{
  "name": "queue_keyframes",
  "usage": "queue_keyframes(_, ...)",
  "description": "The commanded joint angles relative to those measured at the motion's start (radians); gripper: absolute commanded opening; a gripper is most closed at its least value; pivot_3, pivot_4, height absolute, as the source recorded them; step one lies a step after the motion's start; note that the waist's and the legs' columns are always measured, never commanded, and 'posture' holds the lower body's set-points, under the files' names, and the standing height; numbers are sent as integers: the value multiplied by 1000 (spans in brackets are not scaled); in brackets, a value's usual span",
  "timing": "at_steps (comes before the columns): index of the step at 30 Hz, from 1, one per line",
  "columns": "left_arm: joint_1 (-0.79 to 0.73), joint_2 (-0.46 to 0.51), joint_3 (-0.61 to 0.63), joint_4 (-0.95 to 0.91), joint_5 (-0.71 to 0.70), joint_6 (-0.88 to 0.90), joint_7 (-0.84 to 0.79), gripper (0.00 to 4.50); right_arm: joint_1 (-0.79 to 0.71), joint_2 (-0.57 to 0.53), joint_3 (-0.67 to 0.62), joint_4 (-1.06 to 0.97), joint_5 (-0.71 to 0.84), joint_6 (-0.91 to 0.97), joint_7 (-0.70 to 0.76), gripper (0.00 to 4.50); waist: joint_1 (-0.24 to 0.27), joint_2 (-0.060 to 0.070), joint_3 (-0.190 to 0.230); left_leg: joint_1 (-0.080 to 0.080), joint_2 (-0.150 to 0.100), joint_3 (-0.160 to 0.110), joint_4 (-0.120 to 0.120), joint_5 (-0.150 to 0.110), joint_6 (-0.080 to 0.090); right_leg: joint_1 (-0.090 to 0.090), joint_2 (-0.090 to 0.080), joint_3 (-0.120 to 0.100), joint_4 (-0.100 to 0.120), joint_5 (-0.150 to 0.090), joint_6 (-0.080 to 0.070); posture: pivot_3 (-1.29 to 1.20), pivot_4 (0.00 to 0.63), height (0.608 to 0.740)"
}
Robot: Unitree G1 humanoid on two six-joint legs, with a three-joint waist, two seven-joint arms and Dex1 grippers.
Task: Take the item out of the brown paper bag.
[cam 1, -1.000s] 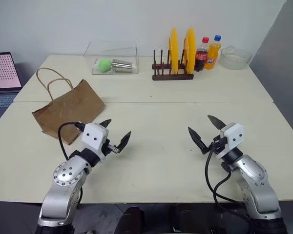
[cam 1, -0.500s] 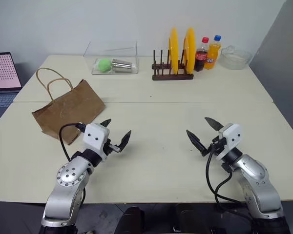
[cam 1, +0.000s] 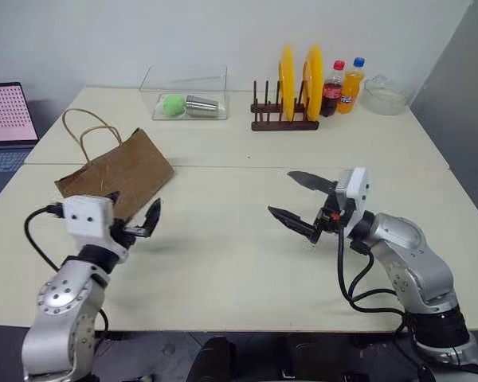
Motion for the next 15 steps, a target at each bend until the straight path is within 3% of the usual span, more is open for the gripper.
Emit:
queue_keyframes(1, -58, 130, 186, 52, -147, 85, -58, 4462, -27, -4, -4, 2, 20, -9, 32, 4500, 0, 0, 0, 0, 0, -1, 0, 0, 0, 0, 0, -1, 0, 0, 0, 0, 150, 740)
queue_keyframes(6, -153, 355, 258, 272, -248, 210, -186, 4462, -22, 3, 1, 8, 8, -23, 35, 4500, 0, 0, 0, 0, 0, -1, 0, 0, 0, 0, 0, -1, 0, 0, 0, 0, 150, 740)
queue_keyframes(10, -234, 484, 159, 425, -216, 229, -289, 4462, -22, 10, 1, 0, 2, -28, 25, 4500, 0, 0, 1, 0, -1, -1, 0, 0, 0, 0, 0, -1, -1, 0, 0, 0, 150, 740)
queue_keyframes(15, -419, 558, 25, 662, -146, 209, -352, 4462, -24, 6, -7, -37, 7, -7, 3, 4500, -1, -1, 1, -1, -1, -1, 0, 0, 0, -1, 0, -2, 0, 0, 0, 0, 150, 740)
